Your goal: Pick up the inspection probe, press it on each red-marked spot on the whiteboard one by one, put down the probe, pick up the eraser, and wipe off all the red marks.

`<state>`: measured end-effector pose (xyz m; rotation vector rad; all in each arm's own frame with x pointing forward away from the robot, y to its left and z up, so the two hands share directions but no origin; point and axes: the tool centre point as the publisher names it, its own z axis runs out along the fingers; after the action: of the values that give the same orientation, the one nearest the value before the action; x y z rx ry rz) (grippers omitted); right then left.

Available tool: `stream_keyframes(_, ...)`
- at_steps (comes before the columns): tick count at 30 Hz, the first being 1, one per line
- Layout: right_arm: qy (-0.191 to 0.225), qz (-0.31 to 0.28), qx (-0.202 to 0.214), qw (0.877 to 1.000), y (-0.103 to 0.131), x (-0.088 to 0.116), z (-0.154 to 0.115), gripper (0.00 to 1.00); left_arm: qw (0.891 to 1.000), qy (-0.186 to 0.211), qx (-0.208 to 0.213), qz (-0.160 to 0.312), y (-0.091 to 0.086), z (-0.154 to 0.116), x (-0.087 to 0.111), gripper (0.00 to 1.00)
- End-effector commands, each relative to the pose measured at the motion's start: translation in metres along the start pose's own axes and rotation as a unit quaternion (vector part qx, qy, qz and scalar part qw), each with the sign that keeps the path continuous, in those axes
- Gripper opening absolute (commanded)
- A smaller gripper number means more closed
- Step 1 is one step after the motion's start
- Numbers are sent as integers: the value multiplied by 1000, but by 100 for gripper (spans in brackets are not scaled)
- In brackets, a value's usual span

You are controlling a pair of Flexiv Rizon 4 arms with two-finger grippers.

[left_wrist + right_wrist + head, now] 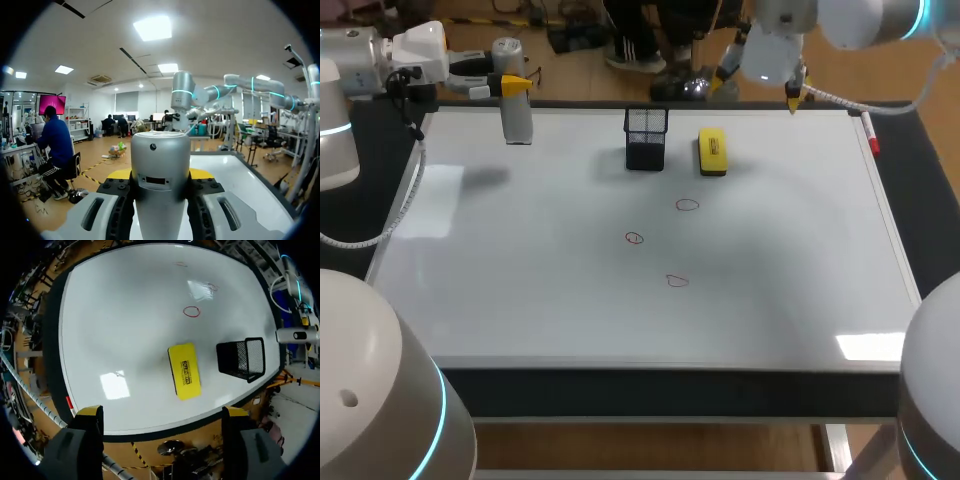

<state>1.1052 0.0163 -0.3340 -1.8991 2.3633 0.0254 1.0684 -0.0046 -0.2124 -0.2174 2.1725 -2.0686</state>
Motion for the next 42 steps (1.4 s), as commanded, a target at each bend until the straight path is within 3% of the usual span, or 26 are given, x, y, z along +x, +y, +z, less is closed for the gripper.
stream_keyframes(1,49,-50,-35,997,-4,-2,12,100,1000,-1,0,0,-1,0,1,0)
stream_keyframes(17,25,-96,-47,994,23,-17,62,100,1000,-1,0,0,-1,0,1,0)
stream_keyframes(33,30,-116,-59,991,32,-39,87,100,1000,-1,0,0,-1,0,1,0)
stream_keyframes(42,28,-110,-63,992,33,-38,93,100,1000,-1,0,0,-1,0,1,0)
